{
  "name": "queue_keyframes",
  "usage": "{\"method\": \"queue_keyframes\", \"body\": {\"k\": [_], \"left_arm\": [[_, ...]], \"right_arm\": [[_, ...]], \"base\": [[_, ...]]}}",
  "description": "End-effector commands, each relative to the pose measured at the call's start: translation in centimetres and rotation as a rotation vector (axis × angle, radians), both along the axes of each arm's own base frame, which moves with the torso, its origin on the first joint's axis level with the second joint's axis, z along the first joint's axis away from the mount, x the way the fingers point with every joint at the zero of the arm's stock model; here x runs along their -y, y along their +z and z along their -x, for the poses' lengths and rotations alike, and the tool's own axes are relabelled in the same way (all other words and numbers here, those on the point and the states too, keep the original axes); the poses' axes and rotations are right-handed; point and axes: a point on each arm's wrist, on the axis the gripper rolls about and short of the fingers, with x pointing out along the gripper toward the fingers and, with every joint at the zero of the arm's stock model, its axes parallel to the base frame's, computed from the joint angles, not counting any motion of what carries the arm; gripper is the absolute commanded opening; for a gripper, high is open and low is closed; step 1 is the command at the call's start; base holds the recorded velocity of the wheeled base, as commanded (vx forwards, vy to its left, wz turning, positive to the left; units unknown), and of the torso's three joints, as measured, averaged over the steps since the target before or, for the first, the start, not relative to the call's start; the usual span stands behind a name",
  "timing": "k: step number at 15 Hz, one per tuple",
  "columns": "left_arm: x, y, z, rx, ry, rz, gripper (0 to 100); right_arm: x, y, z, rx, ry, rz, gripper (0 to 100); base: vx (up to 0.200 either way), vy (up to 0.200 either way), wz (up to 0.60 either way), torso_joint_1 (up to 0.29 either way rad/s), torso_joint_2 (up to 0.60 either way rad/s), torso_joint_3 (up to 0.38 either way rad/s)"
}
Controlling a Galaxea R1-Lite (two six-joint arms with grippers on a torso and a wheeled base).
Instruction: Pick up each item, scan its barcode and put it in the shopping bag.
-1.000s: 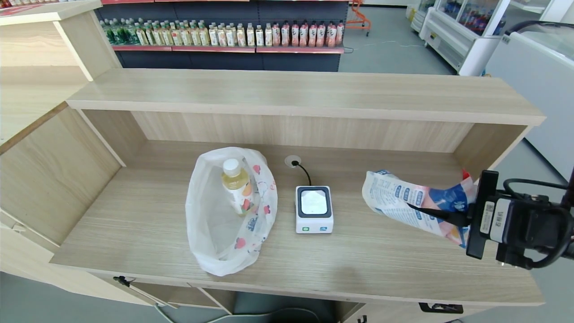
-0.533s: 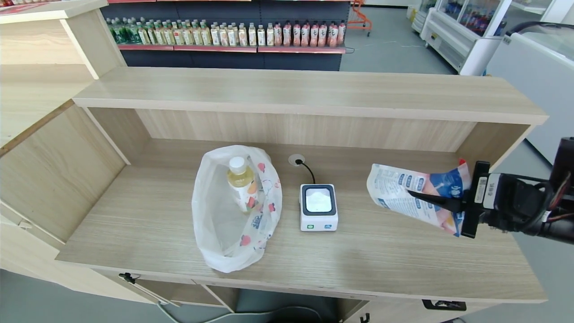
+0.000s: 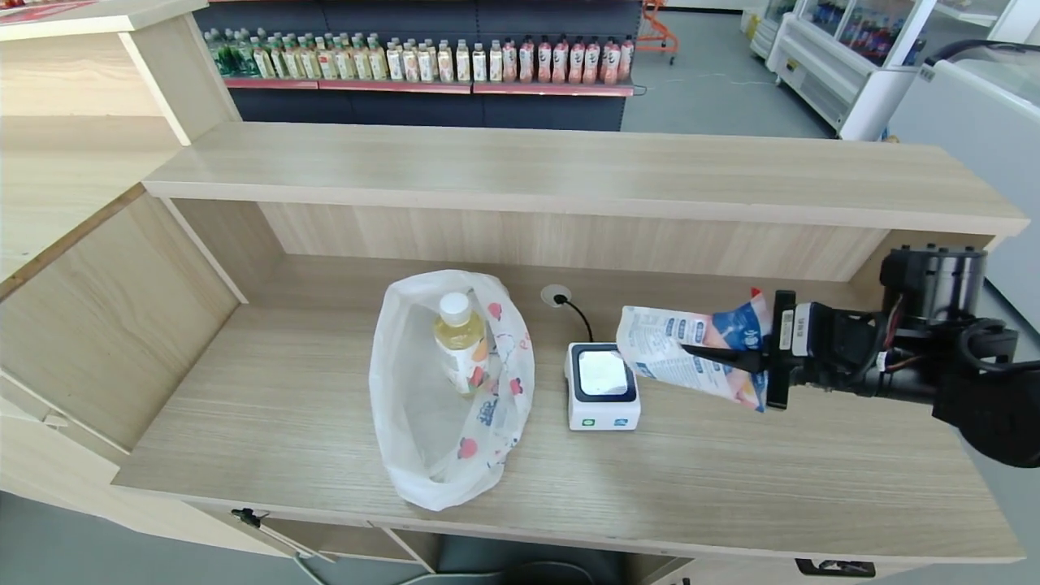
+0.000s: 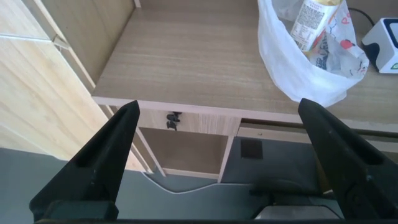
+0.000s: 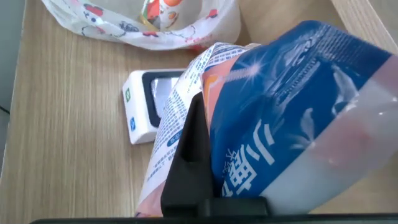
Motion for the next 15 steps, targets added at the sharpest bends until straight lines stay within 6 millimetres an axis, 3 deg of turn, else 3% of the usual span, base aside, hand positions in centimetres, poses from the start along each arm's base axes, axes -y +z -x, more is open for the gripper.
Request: {"method": "queue_keyframes", "body": {"k": [1,9,15], "left_arm": [[0.0,0.0,0.0,0.0,0.002,0.0,100],[0.0,0.0,0.0,0.0,0.002,0.001,100],[0.0,0.0,0.0,0.0,0.002,0.001,100]], "right_arm": [[-1.1,-1.3,-0.8,-0.042,0.036,0.005,0],[-1.6,-3.3,-2.1,-0.078,0.061,0.016,0],[-1.9,-3.5,-3.9,-0.012,0.111,0.027,0]], "base": [[0.0,0.0,0.0,0.0,0.0,0.0],[0.0,0.0,0.0,0.0,0.0,0.0],[0.0,0.0,0.0,0.0,0.0,0.0]]}}
